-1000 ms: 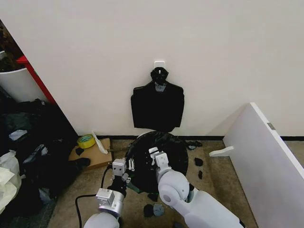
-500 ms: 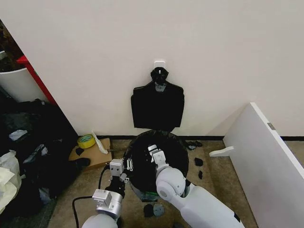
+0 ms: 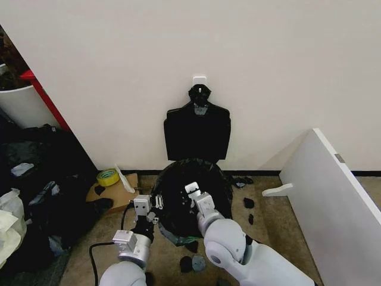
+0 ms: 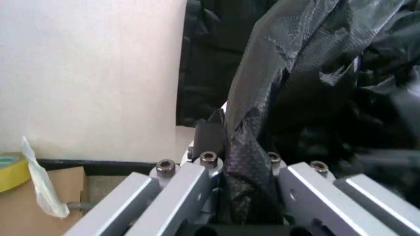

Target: Place the garbage bag over the trash bin.

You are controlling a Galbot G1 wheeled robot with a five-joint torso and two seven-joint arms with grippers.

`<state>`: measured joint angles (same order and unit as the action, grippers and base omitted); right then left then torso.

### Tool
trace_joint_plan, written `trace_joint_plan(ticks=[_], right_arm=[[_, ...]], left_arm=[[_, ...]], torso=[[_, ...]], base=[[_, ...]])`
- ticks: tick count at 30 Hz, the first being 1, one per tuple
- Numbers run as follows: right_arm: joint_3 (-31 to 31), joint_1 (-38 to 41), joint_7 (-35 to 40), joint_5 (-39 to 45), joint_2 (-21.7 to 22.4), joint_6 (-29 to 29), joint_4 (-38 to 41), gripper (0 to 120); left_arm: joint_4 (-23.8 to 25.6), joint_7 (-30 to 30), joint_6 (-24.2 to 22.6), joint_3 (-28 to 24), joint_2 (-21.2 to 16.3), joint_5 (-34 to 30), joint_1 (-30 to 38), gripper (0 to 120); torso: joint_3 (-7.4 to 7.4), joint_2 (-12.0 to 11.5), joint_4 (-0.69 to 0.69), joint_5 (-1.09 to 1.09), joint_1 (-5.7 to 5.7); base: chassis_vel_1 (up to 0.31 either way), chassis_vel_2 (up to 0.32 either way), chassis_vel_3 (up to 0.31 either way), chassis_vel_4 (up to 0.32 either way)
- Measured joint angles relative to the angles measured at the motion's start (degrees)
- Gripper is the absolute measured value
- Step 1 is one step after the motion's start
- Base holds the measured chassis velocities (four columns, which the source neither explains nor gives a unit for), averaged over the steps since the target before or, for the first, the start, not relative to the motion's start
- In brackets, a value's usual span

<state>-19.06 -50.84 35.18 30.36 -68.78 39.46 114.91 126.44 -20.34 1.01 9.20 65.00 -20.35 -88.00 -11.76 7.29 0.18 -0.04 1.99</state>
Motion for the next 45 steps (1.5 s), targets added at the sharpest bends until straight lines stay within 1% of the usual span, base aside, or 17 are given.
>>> trace_joint_plan(ticks=[5, 9, 17, 22, 24, 26, 28, 33, 39, 45], right_arm=[[-1.1, 2.9, 0.3, -0.7, -1.7, -1.0, -4.5, 0], [-1.6, 4.1, -0.3, -3.0, -2.9, -2.0, -7.8, 0], [-1.7, 4.0, -0.7, -3.7, -2.4, -2.2, -9.8, 0], [-0.6, 3.7, -1.0, -0.3, -1.8, -3.1, -8.5, 0], [0.1, 2.9, -1.8, 0.9, -1.4, -3.8, -6.8, 0], [0.9, 1.2, -3.0, 1.4, -0.1, -4.1, -3.8, 0], [1.4, -1.4, -3.6, 1.4, 2.2, -3.2, 0.2, 0], [2.1, -4.4, -5.0, 0.6, 4.6, -1.4, 3.6, 0], [2.1, -5.7, -5.6, 0.3, 4.5, 1.9, 3.2, 0], [1.5, -4.8, -5.4, -0.8, 3.2, 2.4, 0.0, 0]], left_arm=[[1.0, 1.1, 0.1, 0.1, -0.2, 0.0, -1.6, 2], [1.7, 1.9, 0.3, 0.1, -0.1, -0.5, -2.2, 2], [2.4, 2.2, 0.4, 0.3, -0.5, -1.2, -2.4, 2], [2.2, 2.4, 0.4, 0.2, -0.4, -1.3, -1.8, 2], [1.9, 2.4, 0.4, 0.2, -0.3, -1.3, -1.5, 2], [1.6, 2.3, 0.6, 0.4, -0.3, -1.3, -1.3, 2], [1.4, 2.1, 0.8, 0.8, -0.3, -1.4, -1.1, 2], [1.2, 2.0, 1.0, 0.8, -0.3, -1.5, -0.9, 2], [1.3, 3.3, 2.1, 0.1, -0.1, -0.1, -1.2, 2], [2.2, 4.8, 3.4, 0.1, -0.2, 2.4, -3.0, 2]], torso=[[0.00, 0.0, 0.00, 0.00, 0.00], [0.00, 0.0, 0.00, 0.00, 0.00], [0.00, 0.0, 0.01, -0.01, 0.00], [0.00, 0.0, 0.01, 0.00, 0.00], [0.00, 0.0, 0.00, 0.00, 0.00], [0.00, 0.0, 0.00, 0.00, 0.00], [0.00, 0.0, 0.01, 0.00, 0.00], [0.00, 0.0, 0.02, 0.00, 0.00], [0.00, 0.0, 0.01, 0.00, 0.00], [0.00, 0.0, 0.00, -0.01, 0.00]], base=[[0.000, 0.000, 0.000, 0.000], [0.000, 0.000, 0.000, 0.000], [0.000, 0.000, 0.000, 0.000], [0.000, 0.000, 0.000, 0.000], [0.000, 0.000, 0.000, 0.000], [0.000, 0.000, 0.000, 0.000], [0.000, 0.000, 0.000, 0.000], [0.000, 0.000, 0.000, 0.000], [0.000, 0.000, 0.000, 0.000], [0.000, 0.000, 0.000, 0.000]])
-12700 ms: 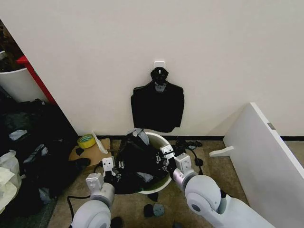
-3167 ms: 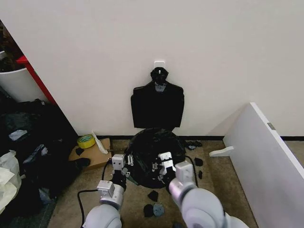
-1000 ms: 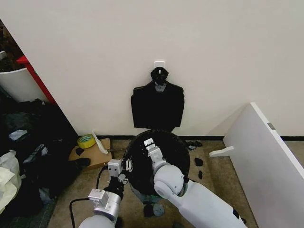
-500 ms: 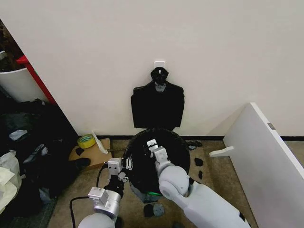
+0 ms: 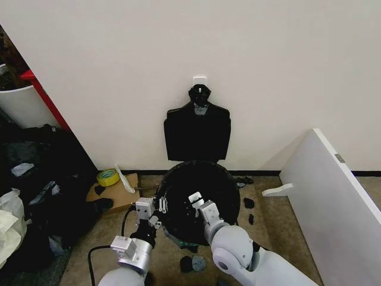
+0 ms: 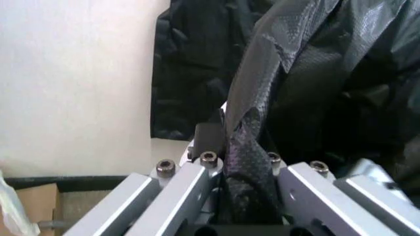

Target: Place the garbage bag over the trash bin.

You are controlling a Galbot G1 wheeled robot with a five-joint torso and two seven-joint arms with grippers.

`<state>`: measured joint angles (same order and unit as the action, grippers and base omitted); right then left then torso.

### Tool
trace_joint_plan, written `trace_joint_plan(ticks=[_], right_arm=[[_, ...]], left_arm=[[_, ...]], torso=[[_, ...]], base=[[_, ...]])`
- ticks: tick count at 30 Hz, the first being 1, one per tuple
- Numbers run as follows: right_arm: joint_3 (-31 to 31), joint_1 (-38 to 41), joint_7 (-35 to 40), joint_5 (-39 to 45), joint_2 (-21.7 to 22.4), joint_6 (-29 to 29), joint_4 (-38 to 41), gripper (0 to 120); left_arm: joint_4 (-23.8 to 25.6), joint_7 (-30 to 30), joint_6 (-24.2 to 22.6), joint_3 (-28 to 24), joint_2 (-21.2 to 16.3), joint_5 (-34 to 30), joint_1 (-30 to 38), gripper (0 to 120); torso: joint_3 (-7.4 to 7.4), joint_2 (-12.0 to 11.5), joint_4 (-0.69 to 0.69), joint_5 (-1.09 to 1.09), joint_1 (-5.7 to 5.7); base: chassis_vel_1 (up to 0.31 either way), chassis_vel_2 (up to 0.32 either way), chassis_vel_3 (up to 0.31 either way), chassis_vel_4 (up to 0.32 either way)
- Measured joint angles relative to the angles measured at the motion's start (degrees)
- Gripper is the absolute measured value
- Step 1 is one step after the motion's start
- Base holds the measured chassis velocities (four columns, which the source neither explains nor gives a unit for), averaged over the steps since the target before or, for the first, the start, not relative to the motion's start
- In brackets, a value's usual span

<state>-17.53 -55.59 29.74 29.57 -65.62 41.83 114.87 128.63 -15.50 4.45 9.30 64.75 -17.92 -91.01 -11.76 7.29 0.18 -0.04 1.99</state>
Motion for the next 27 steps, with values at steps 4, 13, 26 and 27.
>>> trace_joint_plan(ticks=[4, 13, 26, 27], right_arm=[[-0.8, 1.1, 0.3, -2.1, -0.5, 0.0, -1.8, 0], [-1.3, 2.0, 1.2, -5.8, -1.9, -1.3, -4.5, 0], [-1.5, 4.0, 2.7, -4.5, -2.7, -2.1, -7.1, 0], [-1.6, 4.3, 2.9, -4.4, -2.8, -2.1, -7.4, 0]], left_arm=[[0.0, 0.5, 1.0, 0.0, 0.1, 3.1, -0.9, 2], [0.4, 1.9, 2.3, -0.3, 0.2, 6.7, -2.5, 2], [0.5, 3.0, 3.2, -0.4, -0.1, 8.1, -3.7, 2], [0.5, 3.0, 3.2, -0.5, -0.1, 8.1, -3.7, 2]], torso=[[0.00, 0.0, 0.00, 0.01, 0.00], [0.00, 0.0, 0.01, 0.01, 0.00], [0.00, 0.0, 0.01, 0.01, 0.00], [0.00, 0.0, 0.01, 0.01, 0.00]], base=[[0.000, 0.000, 0.000, 0.000], [0.000, 0.000, 0.000, 0.000], [0.000, 0.000, 0.000, 0.000], [0.000, 0.000, 0.000, 0.000]])
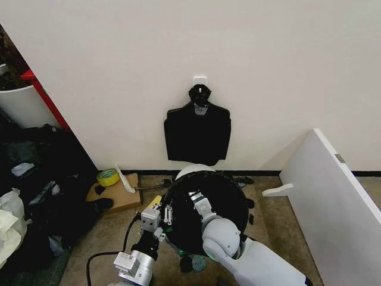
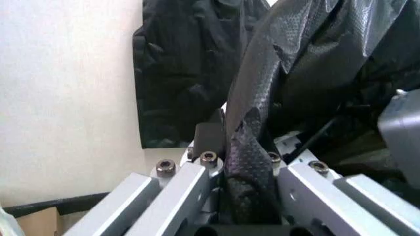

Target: Place the garbage bag over the trash bin.

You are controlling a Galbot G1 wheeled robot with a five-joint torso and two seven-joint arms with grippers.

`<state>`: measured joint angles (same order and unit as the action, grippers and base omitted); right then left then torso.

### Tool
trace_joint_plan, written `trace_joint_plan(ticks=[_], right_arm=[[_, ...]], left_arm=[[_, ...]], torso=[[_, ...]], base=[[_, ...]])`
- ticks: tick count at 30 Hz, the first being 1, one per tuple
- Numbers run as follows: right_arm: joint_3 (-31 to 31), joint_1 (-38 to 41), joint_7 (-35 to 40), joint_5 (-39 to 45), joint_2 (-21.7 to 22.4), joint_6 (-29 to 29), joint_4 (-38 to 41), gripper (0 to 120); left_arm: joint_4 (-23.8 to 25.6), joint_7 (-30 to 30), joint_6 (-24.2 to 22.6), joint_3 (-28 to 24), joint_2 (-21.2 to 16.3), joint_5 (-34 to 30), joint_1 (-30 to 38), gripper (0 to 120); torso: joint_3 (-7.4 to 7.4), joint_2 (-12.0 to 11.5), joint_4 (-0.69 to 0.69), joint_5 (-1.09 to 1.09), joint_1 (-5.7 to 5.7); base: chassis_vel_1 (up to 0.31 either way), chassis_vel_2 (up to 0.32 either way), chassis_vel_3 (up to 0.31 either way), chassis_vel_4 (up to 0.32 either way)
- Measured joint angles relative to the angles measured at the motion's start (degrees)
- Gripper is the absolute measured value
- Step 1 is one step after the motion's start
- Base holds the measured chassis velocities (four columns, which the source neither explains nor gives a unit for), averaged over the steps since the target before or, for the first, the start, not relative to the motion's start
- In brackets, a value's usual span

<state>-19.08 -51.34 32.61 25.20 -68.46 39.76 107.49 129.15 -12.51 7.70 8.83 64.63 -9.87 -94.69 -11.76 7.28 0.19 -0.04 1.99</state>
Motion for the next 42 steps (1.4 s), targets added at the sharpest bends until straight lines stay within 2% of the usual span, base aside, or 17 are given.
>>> trace_joint_plan(ticks=[13, 20, 31, 36, 42], right_arm=[[-0.9, 1.8, 1.1, 0.8, -0.9, 0.4, -3.0, 0], [-0.7, 1.4, 1.1, 1.3, -0.4, 0.2, -2.0, 0], [-0.6, -2.0, -0.6, 0.2, 1.0, 0.0, 3.8, 0], [0.6, -3.8, -1.7, 0.6, 1.3, -1.4, 5.6, 0], [2.7, -6.1, -4.6, 1.3, 2.8, -3.9, 10.5, 0]], left_arm=[[-0.3, 0.4, 0.7, -0.2, -0.4, 1.1, 0.2, 2], [-1.3, 0.3, 0.8, 0.2, -0.7, 0.8, 0.9, 2], [-7.9, -4.8, -3.4, 0.5, 1.0, -7.2, 5.9, 2], [-8.9, -6.2, -4.4, 0.9, 1.6, -9.3, 6.9, 2], [-9.2, -9.3, -7.6, 1.8, 2.6, -16.9, 8.6, 2]], torso=[[0.00, 0.0, 0.00, 0.00, 0.00], [0.00, 0.0, 0.00, -0.01, 0.00], [0.00, 0.0, 0.00, 0.00, 0.00], [0.00, 0.0, 0.00, 0.00, 0.00], [0.00, 0.0, -0.01, -0.01, 0.00]], base=[[0.000, 0.000, 0.000, 0.000], [0.000, 0.000, 0.000, 0.000], [0.000, 0.000, 0.000, 0.000], [0.000, 0.000, 0.000, 0.000], [0.000, 0.000, 0.000, 0.000]])
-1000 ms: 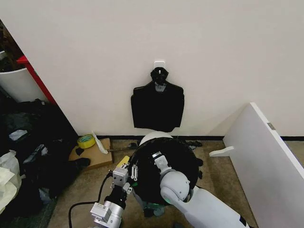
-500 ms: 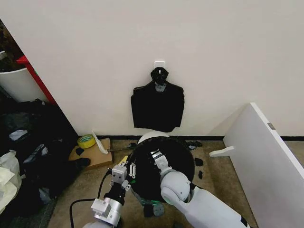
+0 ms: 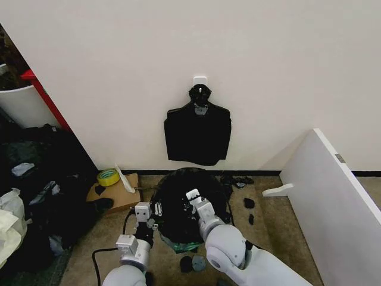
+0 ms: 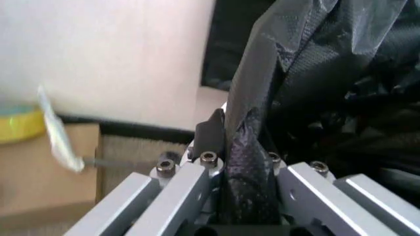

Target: Place the garbage bag over the trash bin.

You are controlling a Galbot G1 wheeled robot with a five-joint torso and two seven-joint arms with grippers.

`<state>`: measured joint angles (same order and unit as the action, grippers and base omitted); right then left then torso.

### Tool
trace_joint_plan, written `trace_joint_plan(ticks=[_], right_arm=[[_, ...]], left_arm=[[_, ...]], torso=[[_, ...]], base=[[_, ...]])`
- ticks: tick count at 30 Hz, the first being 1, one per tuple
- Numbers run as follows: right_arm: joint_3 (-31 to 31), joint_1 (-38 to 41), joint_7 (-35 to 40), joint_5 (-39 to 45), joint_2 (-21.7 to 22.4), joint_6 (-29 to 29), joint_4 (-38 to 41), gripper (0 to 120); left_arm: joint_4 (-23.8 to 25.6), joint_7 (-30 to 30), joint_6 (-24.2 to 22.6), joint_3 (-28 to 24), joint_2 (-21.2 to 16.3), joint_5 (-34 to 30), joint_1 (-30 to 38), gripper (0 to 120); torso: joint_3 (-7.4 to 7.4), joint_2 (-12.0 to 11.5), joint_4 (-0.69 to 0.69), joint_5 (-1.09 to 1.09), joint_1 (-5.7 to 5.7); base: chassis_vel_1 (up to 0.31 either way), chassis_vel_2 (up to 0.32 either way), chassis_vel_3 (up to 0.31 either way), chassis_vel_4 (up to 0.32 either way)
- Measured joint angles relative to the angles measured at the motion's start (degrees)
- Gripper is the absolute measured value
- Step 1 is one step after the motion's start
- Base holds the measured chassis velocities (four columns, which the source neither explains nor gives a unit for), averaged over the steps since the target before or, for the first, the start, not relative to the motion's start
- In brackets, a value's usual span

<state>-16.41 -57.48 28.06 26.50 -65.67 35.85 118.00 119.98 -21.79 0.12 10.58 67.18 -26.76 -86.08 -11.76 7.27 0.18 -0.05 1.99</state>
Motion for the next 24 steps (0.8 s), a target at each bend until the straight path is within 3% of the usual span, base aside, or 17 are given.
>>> trace_joint_plan(ticks=[6, 10, 15, 24], right_arm=[[4.1, -6.6, -4.4, -1.0, 3.0, -3.9, 8.4, 0], [6.7, -13.3, -8.5, -5.7, 5.1, -9.0, 13.7, 15], [10.3, -19.0, -9.0, -8.0, 5.9, -10.6, 17.4, 32], [22.2, -34.6, -11.5, -7.6, 7.8, -12.4, 21.7, 64]], left_arm=[[-0.2, -5.3, -5.0, 1.4, 1.6, -11.7, 3.0, 2], [-0.4, -10.6, -8.7, 2.1, 2.4, -21.0, 4.6, 2], [0.9, -14.8, -10.7, 2.4, 3.2, -27.9, 4.9, 2], [2.3, -18.0, -11.3, 3.4, 2.3, -34.1, 6.4, 2]], torso=[[0.00, 0.0, 0.00, 0.00, 0.00], [0.00, 0.0, 0.02, 0.00, 0.00], [0.00, 0.0, -0.01, -0.01, 0.00], [0.01, 0.0, 0.00, 0.00, 0.00]], base=[[0.000, 0.000, 0.000, 0.000], [0.000, 0.000, 0.000, 0.000], [0.000, 0.000, 0.000, 0.000], [0.000, 0.000, 0.000, 0.000]])
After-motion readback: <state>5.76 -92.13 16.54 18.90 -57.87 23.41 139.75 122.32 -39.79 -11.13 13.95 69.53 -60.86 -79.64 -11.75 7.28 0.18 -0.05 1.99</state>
